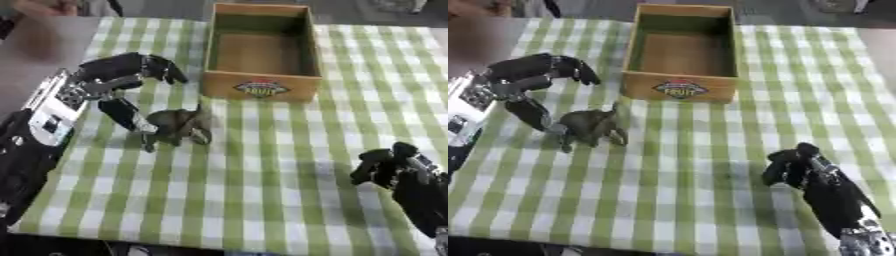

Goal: Pick up objects on the table and place them in the box.

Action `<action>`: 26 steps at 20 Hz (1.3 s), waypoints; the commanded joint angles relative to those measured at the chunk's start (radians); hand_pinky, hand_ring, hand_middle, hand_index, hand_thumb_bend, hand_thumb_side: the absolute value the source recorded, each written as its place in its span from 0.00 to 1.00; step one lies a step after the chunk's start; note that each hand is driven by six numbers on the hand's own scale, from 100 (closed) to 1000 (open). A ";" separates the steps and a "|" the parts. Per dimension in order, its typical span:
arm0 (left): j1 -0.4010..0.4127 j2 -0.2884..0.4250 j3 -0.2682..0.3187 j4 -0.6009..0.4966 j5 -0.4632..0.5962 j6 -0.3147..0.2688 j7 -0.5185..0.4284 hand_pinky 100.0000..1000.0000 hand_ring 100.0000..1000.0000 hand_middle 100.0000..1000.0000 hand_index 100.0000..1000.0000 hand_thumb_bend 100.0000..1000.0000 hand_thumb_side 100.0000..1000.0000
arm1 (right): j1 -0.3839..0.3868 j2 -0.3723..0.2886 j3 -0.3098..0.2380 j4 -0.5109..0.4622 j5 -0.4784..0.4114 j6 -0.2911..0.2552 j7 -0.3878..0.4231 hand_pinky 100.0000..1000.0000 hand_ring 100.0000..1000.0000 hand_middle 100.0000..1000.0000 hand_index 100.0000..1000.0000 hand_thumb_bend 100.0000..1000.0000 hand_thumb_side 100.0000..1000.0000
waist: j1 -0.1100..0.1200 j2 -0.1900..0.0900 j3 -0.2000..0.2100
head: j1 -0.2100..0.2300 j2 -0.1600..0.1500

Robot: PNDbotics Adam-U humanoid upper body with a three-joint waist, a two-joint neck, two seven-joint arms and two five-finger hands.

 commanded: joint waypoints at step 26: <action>-0.057 -0.012 -0.059 0.153 -0.233 -0.233 -0.103 0.61 0.58 0.63 0.84 0.56 0.49 | -0.009 -0.013 0.002 -0.011 0.009 -0.003 0.008 0.57 0.57 0.48 0.66 0.00 1.00 | 0.004 -0.020 -0.007 | 0.009 0.008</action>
